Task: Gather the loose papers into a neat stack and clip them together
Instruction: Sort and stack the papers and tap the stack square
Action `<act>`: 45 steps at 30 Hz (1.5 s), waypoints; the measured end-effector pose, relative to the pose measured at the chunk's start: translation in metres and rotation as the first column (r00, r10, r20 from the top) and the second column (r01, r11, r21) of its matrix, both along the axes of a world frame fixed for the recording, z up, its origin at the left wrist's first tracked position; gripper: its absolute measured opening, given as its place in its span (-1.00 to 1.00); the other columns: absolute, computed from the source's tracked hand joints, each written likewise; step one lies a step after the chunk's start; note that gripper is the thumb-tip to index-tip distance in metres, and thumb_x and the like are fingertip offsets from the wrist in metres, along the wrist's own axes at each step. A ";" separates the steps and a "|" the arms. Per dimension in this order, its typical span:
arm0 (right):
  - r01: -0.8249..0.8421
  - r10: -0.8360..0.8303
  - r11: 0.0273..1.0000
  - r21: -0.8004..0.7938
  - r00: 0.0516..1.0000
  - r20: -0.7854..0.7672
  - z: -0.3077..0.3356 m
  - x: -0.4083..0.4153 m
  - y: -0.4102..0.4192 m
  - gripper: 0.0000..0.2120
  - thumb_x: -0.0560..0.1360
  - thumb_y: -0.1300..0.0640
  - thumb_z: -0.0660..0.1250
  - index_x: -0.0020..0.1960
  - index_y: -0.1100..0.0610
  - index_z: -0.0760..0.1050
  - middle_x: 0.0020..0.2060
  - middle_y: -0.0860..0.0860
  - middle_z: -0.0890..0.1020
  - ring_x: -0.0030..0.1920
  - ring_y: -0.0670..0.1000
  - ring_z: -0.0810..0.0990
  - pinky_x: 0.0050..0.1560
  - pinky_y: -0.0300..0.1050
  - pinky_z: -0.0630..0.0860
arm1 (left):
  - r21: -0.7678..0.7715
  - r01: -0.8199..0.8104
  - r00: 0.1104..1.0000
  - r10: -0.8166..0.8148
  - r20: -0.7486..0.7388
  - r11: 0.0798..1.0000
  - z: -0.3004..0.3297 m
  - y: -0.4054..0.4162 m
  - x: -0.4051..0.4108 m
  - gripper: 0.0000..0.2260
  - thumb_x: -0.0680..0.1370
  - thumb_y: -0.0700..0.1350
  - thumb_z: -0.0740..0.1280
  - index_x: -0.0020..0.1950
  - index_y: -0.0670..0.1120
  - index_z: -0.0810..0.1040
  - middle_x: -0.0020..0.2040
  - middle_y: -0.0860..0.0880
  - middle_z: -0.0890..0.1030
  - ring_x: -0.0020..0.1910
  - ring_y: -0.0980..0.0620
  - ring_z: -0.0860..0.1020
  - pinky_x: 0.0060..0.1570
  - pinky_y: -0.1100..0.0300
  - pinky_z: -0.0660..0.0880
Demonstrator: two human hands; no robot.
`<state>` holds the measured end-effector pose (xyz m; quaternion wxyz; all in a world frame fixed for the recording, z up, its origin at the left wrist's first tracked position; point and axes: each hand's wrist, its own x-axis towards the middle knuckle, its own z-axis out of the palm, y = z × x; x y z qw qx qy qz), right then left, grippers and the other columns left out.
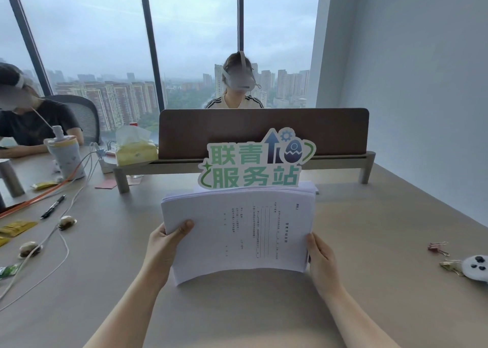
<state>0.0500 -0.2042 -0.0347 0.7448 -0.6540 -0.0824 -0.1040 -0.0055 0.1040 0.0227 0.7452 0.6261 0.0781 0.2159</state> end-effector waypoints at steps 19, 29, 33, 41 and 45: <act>-0.060 0.058 0.996 0.065 0.998 0.039 0.011 0.001 0.001 -0.56 0.40 -0.33 0.35 -0.07 0.05 0.60 -0.25 -0.06 0.61 -0.22 -0.07 0.56 -0.24 -0.27 0.48 | -0.017 0.015 1.000 -0.015 -0.023 1.000 0.001 0.005 0.001 -0.42 0.00 0.18 0.59 -0.11 -0.11 0.67 -0.24 -0.03 0.72 -0.22 -0.09 0.65 -0.18 0.09 0.59; -0.037 0.037 0.999 0.009 0.997 -0.069 0.032 -0.001 0.027 -0.87 0.55 0.09 0.37 -0.06 0.14 0.63 -0.22 -0.03 0.74 -0.12 0.14 0.71 -0.25 -0.11 0.60 | -0.014 0.007 0.998 -0.008 -0.069 1.000 -0.005 -0.002 0.000 -0.63 0.15 -0.02 0.57 -0.12 -0.15 0.67 -0.26 -0.01 0.72 -0.25 -0.05 0.65 -0.18 0.10 0.58; -0.015 0.015 0.999 0.051 1.000 -0.005 0.046 -0.011 0.026 -0.77 0.64 0.17 0.20 0.00 0.24 0.60 -0.22 -0.02 0.73 -0.25 -0.08 0.71 -0.35 -0.28 0.55 | -0.008 -0.005 1.000 0.005 -0.002 1.000 0.007 -0.004 0.002 -0.82 0.28 -0.19 0.56 -0.17 -0.15 0.66 -0.31 0.01 0.71 -0.35 0.03 0.64 -0.34 0.21 0.59; 0.064 -0.060 0.998 -0.009 0.968 0.242 0.063 -0.014 0.018 -0.56 0.53 0.27 0.39 0.32 -0.01 0.37 -0.07 0.03 0.66 -0.10 0.02 0.65 -0.12 -0.06 0.59 | 0.042 -0.055 0.996 0.052 0.072 0.998 0.012 0.005 0.000 -0.86 0.41 -0.27 0.48 -0.11 -0.08 0.62 -0.30 0.09 0.71 -0.31 0.07 0.61 -0.35 0.28 0.57; 0.187 -0.078 0.953 -0.239 0.912 0.402 0.090 -0.011 0.021 -0.44 0.54 0.28 0.35 0.42 -0.16 0.32 0.04 -0.12 0.60 0.07 -0.15 0.58 0.03 -0.33 0.54 | 0.080 -0.087 0.986 0.074 0.153 0.993 0.020 0.007 -0.001 -0.65 0.26 -0.08 0.60 -0.01 0.07 0.61 -0.13 0.03 0.72 -0.15 -0.03 0.63 -0.25 0.21 0.60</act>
